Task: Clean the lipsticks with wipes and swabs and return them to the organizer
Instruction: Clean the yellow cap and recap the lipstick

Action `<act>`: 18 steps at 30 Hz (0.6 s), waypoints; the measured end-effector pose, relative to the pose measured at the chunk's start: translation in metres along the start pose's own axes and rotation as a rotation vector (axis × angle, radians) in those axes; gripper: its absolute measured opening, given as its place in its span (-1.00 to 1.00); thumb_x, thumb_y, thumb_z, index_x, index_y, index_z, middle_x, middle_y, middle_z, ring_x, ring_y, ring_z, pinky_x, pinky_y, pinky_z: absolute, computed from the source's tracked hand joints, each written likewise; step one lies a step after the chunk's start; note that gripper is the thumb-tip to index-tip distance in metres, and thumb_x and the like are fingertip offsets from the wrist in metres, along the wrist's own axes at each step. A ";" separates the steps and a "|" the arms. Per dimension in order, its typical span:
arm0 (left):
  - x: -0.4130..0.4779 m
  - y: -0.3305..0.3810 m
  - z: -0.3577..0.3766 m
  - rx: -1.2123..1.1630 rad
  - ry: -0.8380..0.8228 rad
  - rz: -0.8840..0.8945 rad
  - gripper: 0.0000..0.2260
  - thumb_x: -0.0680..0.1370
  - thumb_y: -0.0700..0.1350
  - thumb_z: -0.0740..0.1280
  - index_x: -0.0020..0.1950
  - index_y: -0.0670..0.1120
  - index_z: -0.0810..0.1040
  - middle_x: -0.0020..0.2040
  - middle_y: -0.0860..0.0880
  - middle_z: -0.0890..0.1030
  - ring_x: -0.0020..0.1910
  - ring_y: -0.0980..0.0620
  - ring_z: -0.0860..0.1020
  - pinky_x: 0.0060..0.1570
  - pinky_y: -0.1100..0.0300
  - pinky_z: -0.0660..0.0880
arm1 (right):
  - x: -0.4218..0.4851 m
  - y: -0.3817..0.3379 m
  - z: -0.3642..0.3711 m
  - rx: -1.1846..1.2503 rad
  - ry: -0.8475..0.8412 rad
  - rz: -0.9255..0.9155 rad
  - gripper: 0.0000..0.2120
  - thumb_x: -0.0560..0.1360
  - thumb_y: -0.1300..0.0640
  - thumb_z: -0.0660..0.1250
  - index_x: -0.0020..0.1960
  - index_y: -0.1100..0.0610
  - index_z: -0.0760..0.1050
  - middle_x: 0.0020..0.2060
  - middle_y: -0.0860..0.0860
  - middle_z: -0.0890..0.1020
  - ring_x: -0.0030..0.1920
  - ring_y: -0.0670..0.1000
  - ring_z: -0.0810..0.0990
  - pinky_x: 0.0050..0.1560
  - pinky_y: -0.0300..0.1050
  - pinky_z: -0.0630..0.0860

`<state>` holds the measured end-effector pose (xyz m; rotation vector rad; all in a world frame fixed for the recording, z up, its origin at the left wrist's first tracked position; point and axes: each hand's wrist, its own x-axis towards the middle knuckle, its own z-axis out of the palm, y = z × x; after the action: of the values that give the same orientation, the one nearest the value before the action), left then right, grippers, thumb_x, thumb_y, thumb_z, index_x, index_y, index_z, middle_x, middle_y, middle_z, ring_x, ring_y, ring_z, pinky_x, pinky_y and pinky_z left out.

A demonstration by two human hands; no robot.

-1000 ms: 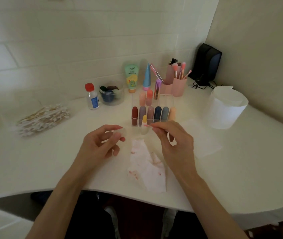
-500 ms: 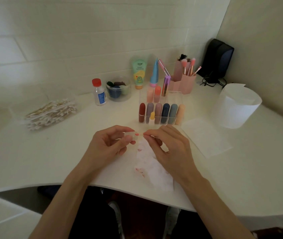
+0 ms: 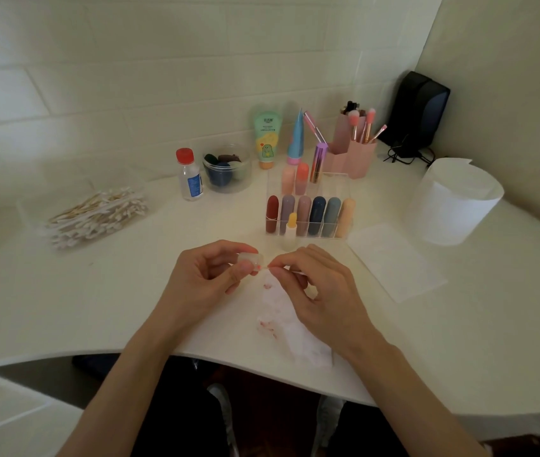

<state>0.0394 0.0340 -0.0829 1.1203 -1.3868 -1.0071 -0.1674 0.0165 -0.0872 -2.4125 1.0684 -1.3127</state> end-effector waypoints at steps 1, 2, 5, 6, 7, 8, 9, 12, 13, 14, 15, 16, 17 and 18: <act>0.000 0.000 0.001 0.007 -0.007 0.003 -0.82 0.53 -0.13 0.42 0.09 -0.14 0.68 -0.16 -0.10 0.72 -0.33 -0.05 0.44 -0.31 0.27 0.42 | 0.000 0.000 0.000 0.007 0.004 0.004 -0.95 0.63 0.15 0.39 0.01 0.11 0.63 -0.18 -0.12 0.62 -0.21 -0.18 0.43 -0.15 -0.22 0.47; -0.001 0.000 0.001 0.010 -0.016 0.007 -0.83 0.53 -0.13 0.43 0.09 -0.13 0.68 -0.16 -0.10 0.72 -0.33 -0.06 0.44 -0.31 0.25 0.41 | 0.000 0.000 0.000 0.014 0.010 0.012 -0.94 0.63 0.14 0.38 0.02 0.11 0.62 -0.16 -0.12 0.62 -0.21 -0.18 0.44 -0.14 -0.25 0.47; -0.002 0.001 0.002 0.005 -0.042 0.018 -0.84 0.53 -0.15 0.43 0.08 -0.14 0.69 -0.17 -0.10 0.71 -0.37 -0.05 0.40 -0.34 0.23 0.38 | 0.000 0.000 -0.001 0.015 0.032 0.042 -0.92 0.63 0.12 0.37 0.02 0.10 0.61 -0.15 -0.15 0.61 -0.23 -0.14 0.46 -0.16 -0.24 0.48; -0.002 0.001 0.002 0.004 -0.046 0.021 -0.84 0.54 -0.16 0.43 0.09 -0.14 0.69 -0.17 -0.11 0.71 -0.37 -0.05 0.39 -0.34 0.23 0.38 | 0.000 0.000 -0.001 0.006 0.039 0.052 -0.92 0.63 0.11 0.37 0.03 0.10 0.61 -0.17 -0.18 0.58 -0.25 -0.14 0.44 -0.17 -0.25 0.47; -0.002 0.001 0.001 0.003 -0.048 0.022 -0.85 0.54 -0.17 0.42 0.09 -0.14 0.69 -0.17 -0.11 0.71 -0.37 -0.06 0.39 -0.34 0.22 0.38 | 0.000 0.000 -0.001 -0.007 0.046 0.062 -0.92 0.63 0.11 0.37 0.03 0.09 0.61 -0.20 -0.20 0.53 -0.27 -0.14 0.41 -0.19 -0.25 0.45; -0.002 0.001 0.001 0.004 -0.049 0.023 -0.85 0.55 -0.18 0.42 0.09 -0.14 0.69 -0.16 -0.11 0.71 -0.36 -0.07 0.39 -0.33 0.22 0.38 | 0.001 -0.001 -0.001 -0.022 0.050 0.070 -0.92 0.63 0.10 0.37 0.03 0.09 0.61 -0.23 -0.21 0.49 -0.29 -0.14 0.39 -0.20 -0.24 0.44; -0.002 0.000 0.001 0.007 -0.047 0.021 -0.86 0.55 -0.18 0.42 0.09 -0.13 0.69 -0.15 -0.12 0.71 -0.36 -0.08 0.40 -0.33 0.21 0.39 | 0.001 -0.001 -0.001 -0.037 0.050 0.075 -0.92 0.62 0.10 0.37 0.03 0.08 0.61 -0.25 -0.22 0.46 -0.30 -0.14 0.38 -0.22 -0.24 0.44; -0.002 0.000 0.001 0.010 -0.032 0.016 -0.86 0.54 -0.18 0.44 0.08 -0.14 0.69 -0.10 -0.11 0.72 -0.37 -0.09 0.41 -0.34 0.19 0.39 | 0.001 -0.003 -0.001 -0.070 0.016 0.091 -0.93 0.61 0.07 0.37 0.01 0.06 0.61 -0.33 -0.28 0.36 -0.33 -0.22 0.38 -0.23 -0.30 0.39; -0.001 0.000 0.001 0.003 -0.023 0.010 -0.85 0.52 -0.16 0.44 0.07 -0.14 0.69 -0.07 -0.11 0.73 -0.37 -0.09 0.41 -0.34 0.17 0.39 | 0.001 -0.003 -0.001 -0.070 0.005 0.100 -0.93 0.61 0.08 0.37 0.00 0.05 0.61 -0.36 -0.31 0.32 -0.34 -0.24 0.37 -0.23 -0.34 0.34; -0.001 0.000 0.001 -0.005 -0.012 0.002 -0.84 0.51 -0.15 0.45 0.07 -0.14 0.68 -0.05 -0.11 0.73 -0.38 -0.09 0.41 -0.34 0.14 0.39 | 0.001 -0.004 -0.001 -0.064 -0.005 0.110 -0.94 0.60 0.08 0.38 -0.01 0.05 0.60 -0.39 -0.32 0.30 -0.35 -0.25 0.38 -0.23 -0.39 0.29; -0.001 0.000 0.001 -0.010 -0.001 -0.004 -0.82 0.50 -0.13 0.45 0.07 -0.14 0.68 -0.04 -0.11 0.73 -0.39 -0.09 0.42 -0.34 0.12 0.39 | 0.001 -0.004 -0.001 -0.053 -0.018 0.121 -0.95 0.60 0.09 0.39 -0.01 0.05 0.60 -0.42 -0.32 0.31 -0.35 -0.24 0.38 -0.24 -0.41 0.27; -0.001 0.000 0.001 -0.008 0.008 -0.009 -0.81 0.49 -0.12 0.45 0.07 -0.14 0.68 -0.04 -0.10 0.74 -0.39 -0.09 0.42 -0.34 0.11 0.39 | 0.001 -0.004 -0.001 -0.038 -0.033 0.130 -0.96 0.59 0.10 0.39 -0.02 0.05 0.60 -0.42 -0.31 0.35 -0.36 -0.23 0.40 -0.25 -0.41 0.27; -0.001 0.000 0.001 -0.004 0.017 -0.013 -0.81 0.49 -0.12 0.45 0.06 -0.14 0.68 -0.03 -0.09 0.74 -0.39 -0.10 0.42 -0.33 0.11 0.40 | 0.001 -0.004 -0.001 -0.019 -0.049 0.137 -0.96 0.59 0.11 0.39 -0.02 0.05 0.60 -0.40 -0.32 0.40 -0.36 -0.22 0.41 -0.25 -0.42 0.28; -0.001 0.000 0.001 0.000 0.024 -0.017 -0.83 0.49 -0.13 0.45 0.06 -0.13 0.67 -0.02 -0.08 0.74 -0.39 -0.10 0.42 -0.33 0.11 0.40 | 0.001 -0.004 -0.001 0.000 -0.064 0.140 -0.96 0.60 0.11 0.39 -0.02 0.06 0.60 -0.36 -0.35 0.45 -0.35 -0.21 0.43 -0.25 -0.43 0.29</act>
<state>0.0385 0.0349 -0.0831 1.1426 -1.3602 -1.0029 -0.1658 0.0193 -0.0843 -2.3157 1.1960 -1.1824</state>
